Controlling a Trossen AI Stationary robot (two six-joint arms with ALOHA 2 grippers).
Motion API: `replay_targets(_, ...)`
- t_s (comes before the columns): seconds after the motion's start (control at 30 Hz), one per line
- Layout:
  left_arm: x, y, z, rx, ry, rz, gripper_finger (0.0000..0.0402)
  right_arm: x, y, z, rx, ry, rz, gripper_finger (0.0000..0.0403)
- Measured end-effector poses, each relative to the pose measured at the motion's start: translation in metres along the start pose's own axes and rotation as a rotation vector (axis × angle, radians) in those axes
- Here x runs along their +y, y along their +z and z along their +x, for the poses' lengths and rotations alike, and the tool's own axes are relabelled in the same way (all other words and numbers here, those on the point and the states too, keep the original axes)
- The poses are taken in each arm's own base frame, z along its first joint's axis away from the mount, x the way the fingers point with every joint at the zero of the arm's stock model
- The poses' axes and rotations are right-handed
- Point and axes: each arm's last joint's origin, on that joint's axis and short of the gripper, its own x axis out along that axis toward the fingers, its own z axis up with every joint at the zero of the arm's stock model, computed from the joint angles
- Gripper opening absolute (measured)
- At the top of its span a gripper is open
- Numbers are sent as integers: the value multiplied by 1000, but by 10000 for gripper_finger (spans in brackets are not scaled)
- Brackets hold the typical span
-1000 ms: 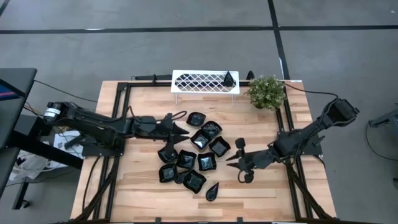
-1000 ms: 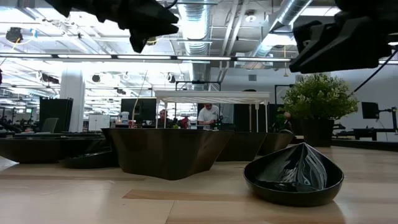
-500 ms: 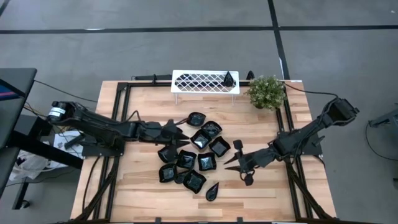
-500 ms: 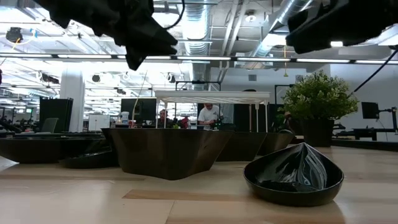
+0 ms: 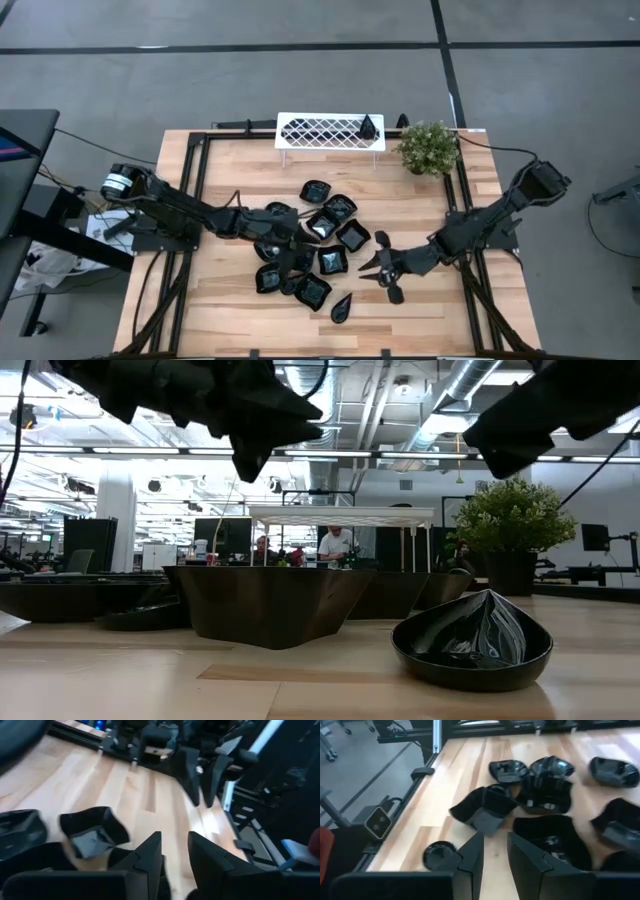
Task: Pick & Place Mini shaped plates
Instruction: Stack the right drop-shaped plate on top of the drop-shaped plates on the shelf
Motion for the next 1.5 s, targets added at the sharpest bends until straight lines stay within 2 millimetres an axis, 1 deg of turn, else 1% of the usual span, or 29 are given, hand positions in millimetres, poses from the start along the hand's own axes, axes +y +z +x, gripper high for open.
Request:
replay_targets(0.13,-11,2,-1,-16,-15,10,97,8,-9,10,-22,-4,37,82)
replay_targets(0.27,-19,0,-2,-33,18,20,97,14,-15,15,-43,-2,73,82)
replay_targets(0.37,-23,-2,-3,-43,41,27,97,20,-21,16,-29,10,96,82)
replay_targets(0.5,-24,-2,-3,-49,55,48,97,33,-26,15,-31,61,100,82)
replay_targets(0.67,-26,0,-3,-75,71,204,97,50,-29,13,-25,112,84,82)
replay_targets(0.87,-33,-2,-5,-112,135,287,97,65,-34,13,-26,111,65,82)
replay_targets(1.07,-34,0,-7,-150,208,347,97,73,-38,23,-3,108,75,82)
replay_targets(1.27,-31,1,-6,-150,225,374,97,79,-35,29,-3,111,77,82)
replay_targets(1.5,-31,1,-6,-143,227,399,97,84,-27,32,3,109,67,82)
